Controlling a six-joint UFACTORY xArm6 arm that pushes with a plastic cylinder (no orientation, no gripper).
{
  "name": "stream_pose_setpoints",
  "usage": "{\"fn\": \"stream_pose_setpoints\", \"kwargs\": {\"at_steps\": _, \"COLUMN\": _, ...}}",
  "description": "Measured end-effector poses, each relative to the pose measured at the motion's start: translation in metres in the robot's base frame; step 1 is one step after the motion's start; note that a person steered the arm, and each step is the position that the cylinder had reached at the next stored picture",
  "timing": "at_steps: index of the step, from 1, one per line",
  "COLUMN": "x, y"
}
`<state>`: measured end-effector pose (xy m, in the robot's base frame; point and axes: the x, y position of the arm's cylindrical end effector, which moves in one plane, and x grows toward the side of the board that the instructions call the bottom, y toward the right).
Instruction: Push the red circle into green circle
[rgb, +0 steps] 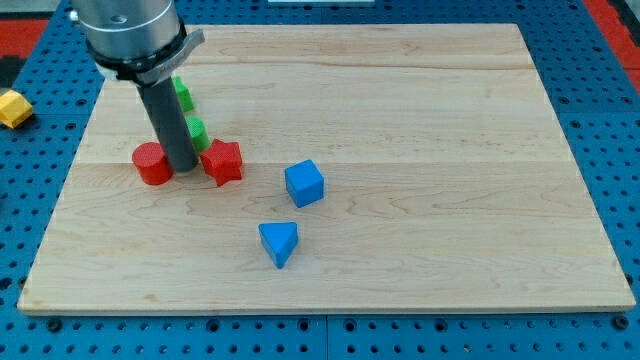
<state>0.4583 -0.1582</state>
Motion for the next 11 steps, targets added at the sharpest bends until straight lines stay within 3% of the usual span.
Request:
{"fn": "stream_pose_setpoints", "kwargs": {"at_steps": 1, "x": 0.02, "y": -0.026}}
{"fn": "stream_pose_setpoints", "kwargs": {"at_steps": 2, "x": 0.008, "y": -0.088}}
{"fn": "stream_pose_setpoints", "kwargs": {"at_steps": 3, "x": -0.02, "y": -0.076}}
{"fn": "stream_pose_setpoints", "kwargs": {"at_steps": 4, "x": -0.022, "y": -0.074}}
{"fn": "stream_pose_setpoints", "kwargs": {"at_steps": 7, "x": 0.001, "y": -0.069}}
{"fn": "stream_pose_setpoints", "kwargs": {"at_steps": 8, "x": 0.014, "y": -0.046}}
{"fn": "stream_pose_setpoints", "kwargs": {"at_steps": 9, "x": -0.029, "y": -0.018}}
{"fn": "stream_pose_setpoints", "kwargs": {"at_steps": 10, "x": -0.042, "y": -0.011}}
{"fn": "stream_pose_setpoints", "kwargs": {"at_steps": 11, "x": -0.042, "y": 0.062}}
